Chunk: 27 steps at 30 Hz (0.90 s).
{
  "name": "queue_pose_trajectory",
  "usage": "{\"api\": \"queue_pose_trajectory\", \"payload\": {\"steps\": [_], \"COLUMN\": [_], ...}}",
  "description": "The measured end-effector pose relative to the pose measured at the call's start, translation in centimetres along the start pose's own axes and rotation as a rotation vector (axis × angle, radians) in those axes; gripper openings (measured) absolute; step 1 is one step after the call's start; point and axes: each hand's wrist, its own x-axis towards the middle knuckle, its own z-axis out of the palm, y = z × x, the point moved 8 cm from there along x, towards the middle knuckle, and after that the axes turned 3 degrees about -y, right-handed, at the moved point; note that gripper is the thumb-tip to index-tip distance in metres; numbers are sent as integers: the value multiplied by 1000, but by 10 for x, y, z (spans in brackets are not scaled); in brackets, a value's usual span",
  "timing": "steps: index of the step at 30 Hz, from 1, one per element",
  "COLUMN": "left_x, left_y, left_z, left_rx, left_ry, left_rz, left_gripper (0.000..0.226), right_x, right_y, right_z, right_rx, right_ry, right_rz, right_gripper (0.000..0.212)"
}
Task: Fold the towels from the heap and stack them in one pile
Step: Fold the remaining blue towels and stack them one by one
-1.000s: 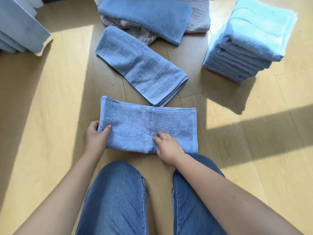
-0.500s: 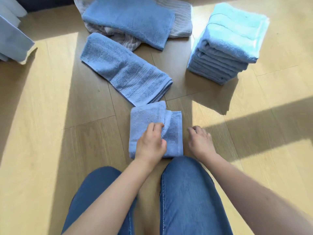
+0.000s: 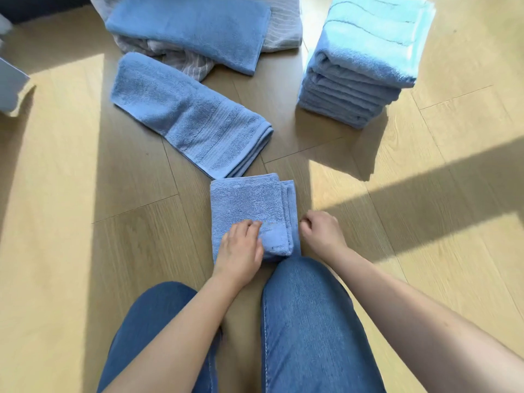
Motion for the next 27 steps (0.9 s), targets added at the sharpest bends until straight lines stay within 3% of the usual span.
{"api": "queue_pose_trajectory", "payload": {"steps": [3, 8, 12, 16, 21, 25, 27], "left_x": [-7, -10, -7, -4, 3, 13, 19], "left_y": [-27, -40, -36, -30, -24, -13, -12], "left_z": [-6, -6, 1, 7, 24, 25, 23], "left_rx": [111, 218, 268, 288, 309, 381, 392], "left_ry": [31, 55, 39, -50, -191, -168, -147], "left_rz": [-90, -66, 11, -10, -10, 56, 70], "left_gripper": [45, 46, 46, 52, 62, 65, 71], "right_x": [10, 20, 16, 0, 4, 0, 2], "right_y": [-13, -27, -33, -25, -5, -11, -5], "right_z": [11, 21, 16, 1, 9, -5, -1], "right_rx": [213, 424, 403, 332, 147, 218, 131], "right_ry": [-60, -101, -59, 84, 52, 210, 187], "right_rz": [60, 175, 132, 119, 195, 121, 138], "right_gripper": [26, 48, 37, 39, 31, 46, 50]}}
